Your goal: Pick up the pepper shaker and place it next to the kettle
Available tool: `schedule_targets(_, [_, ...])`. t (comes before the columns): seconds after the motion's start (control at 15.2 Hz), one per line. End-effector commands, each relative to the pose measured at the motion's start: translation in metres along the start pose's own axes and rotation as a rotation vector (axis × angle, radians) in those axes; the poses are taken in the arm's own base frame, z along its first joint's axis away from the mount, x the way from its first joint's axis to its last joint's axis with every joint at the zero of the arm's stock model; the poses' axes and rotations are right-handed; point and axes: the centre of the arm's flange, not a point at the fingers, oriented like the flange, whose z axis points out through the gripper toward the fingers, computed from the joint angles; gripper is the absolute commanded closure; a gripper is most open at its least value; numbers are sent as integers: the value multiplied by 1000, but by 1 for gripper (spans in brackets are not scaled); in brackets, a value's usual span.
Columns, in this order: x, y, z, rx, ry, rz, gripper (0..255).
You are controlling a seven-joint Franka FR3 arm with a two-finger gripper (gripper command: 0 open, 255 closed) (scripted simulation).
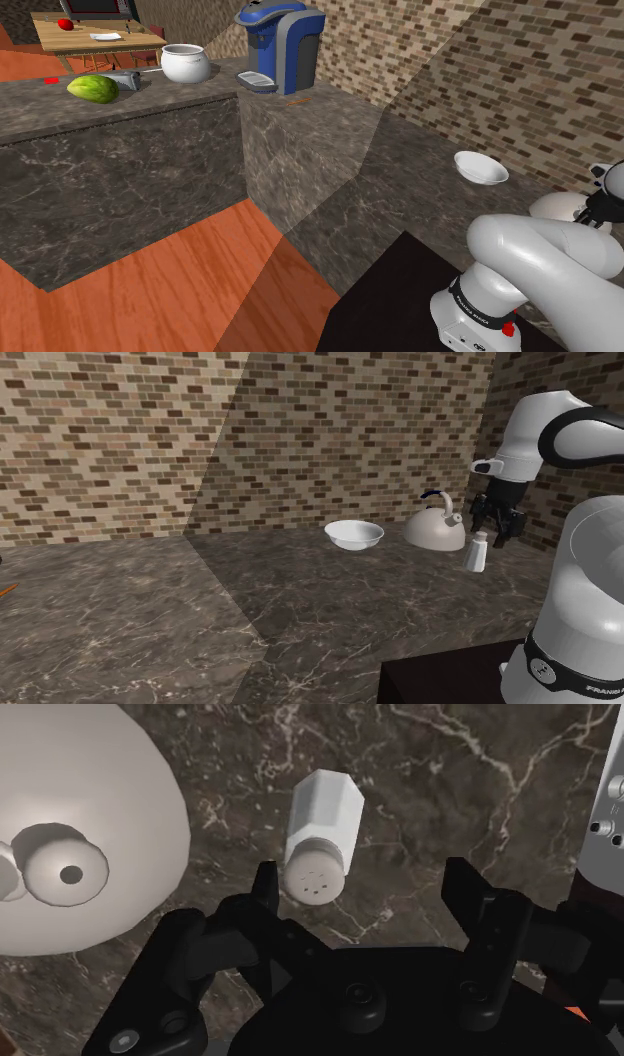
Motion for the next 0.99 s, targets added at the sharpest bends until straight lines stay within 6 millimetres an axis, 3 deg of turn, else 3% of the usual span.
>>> schedule_targets(0.0, [0,0,0,1,0,0,0])
schedule_targets(0.13, [-1,0,-1,1,0,0,0])
schedule_targets(0.4, [-1,0,-51,1,0,0,0])
schedule_targets(0.92, [0,0,-51,1,0,0,0])
